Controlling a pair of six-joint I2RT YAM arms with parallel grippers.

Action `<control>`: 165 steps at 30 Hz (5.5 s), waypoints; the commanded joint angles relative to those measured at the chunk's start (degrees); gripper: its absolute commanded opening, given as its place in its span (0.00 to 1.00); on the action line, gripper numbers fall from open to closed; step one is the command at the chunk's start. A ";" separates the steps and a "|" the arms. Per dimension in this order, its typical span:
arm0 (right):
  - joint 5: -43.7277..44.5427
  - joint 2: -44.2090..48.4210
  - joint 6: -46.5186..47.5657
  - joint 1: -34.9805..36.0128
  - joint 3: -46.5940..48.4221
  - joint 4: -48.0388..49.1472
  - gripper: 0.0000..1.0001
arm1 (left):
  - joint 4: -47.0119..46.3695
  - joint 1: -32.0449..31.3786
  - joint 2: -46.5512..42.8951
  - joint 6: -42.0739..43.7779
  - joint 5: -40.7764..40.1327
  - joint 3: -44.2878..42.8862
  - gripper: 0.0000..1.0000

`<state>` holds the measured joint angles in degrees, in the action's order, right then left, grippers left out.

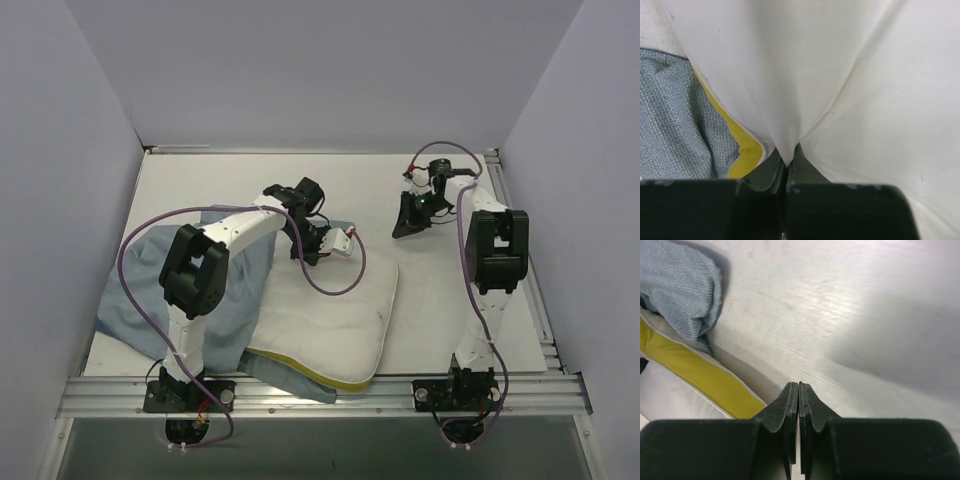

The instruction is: Put the pillow into the pillowcase

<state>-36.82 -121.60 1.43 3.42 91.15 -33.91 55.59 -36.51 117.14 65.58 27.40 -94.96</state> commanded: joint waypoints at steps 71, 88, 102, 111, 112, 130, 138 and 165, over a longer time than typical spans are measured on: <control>18.10 -14.73 4.04 -1.13 44.64 -5.65 0.51 | 9.50 1.54 -7.62 -8.54 -6.04 -11.66 0.81; -16.09 27.03 -1.88 -6.03 -27.25 -7.92 0.70 | -11.62 -13.49 -14.76 -11.17 -17.36 20.69 0.91; -17.51 31.69 1.50 -26.72 -36.13 -8.84 0.74 | -8.05 -13.77 11.08 -39.73 -3.26 -19.90 0.00; -5.29 24.93 -7.93 -13.98 -36.14 1.65 0.71 | -7.78 -8.84 14.25 -48.53 3.63 -28.87 0.00; -3.02 22.92 -8.98 -12.84 -36.13 1.66 0.70 | -7.78 -8.58 14.43 -48.88 4.06 -29.14 0.00; -2.29 14.38 -22.07 0.09 -35.96 17.28 0.63 | -17.18 -4.97 14.43 -61.97 13.72 -27.30 0.00; -5.10 13.05 -29.12 -2.10 -35.79 30.48 0.02 | -18.77 -4.97 13.12 -62.69 11.46 -23.97 0.00; -20.30 27.29 -7.23 -20.93 -43.86 11.23 0.00 | -0.58 -1.98 -7.54 -26.20 -9.93 1.64 0.48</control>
<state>-54.48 -96.97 -7.94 -19.70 48.82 -21.34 45.95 -37.69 112.25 38.09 14.96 -89.25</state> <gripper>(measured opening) 0.043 0.408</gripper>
